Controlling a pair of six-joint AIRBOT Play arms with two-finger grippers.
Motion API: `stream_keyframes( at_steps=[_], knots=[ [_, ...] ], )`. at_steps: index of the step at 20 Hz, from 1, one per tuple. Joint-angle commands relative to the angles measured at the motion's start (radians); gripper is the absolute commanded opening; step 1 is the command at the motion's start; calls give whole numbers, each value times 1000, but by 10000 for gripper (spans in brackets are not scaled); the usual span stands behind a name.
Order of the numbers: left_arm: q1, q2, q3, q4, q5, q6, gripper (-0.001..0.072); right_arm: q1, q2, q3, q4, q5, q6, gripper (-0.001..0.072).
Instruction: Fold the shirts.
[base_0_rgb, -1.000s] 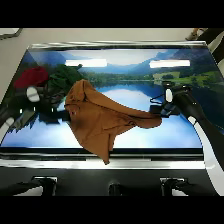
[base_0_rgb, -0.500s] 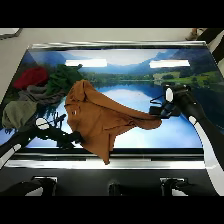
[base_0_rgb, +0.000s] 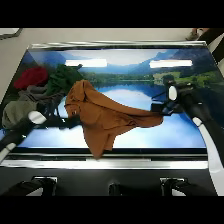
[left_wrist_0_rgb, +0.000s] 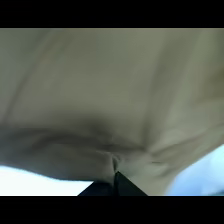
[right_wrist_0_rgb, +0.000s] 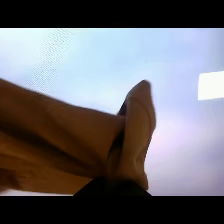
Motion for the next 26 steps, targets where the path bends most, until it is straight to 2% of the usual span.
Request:
stream_keyframes(
  at_steps=[1,4,6,8,11,19,22,24,26],
  knots=[
    [23,175,330,108,92,106,28,-1,132,157,-182,-65,42,51],
    [95,308,751,145,150,70,27,0,275,454,-393,-29,69,51],
    [154,354,978,214,116,28,26,0,370,605,-385,26,80,50],
    [171,380,1069,192,34,-47,26,0,462,653,-301,50,82,50],
    [171,391,1070,123,-68,-51,26,0,550,653,-282,80,124,50],
    [171,366,1029,182,-109,-29,28,0,599,653,-290,264,124,51],
    [171,336,870,211,-156,-28,29,0,544,653,-294,406,47,51],
    [171,306,738,210,-148,-18,28,0,468,652,-294,562,-2,51],
    [164,261,594,206,-118,32,28,0,394,598,-264,593,-33,50]
  ],
)
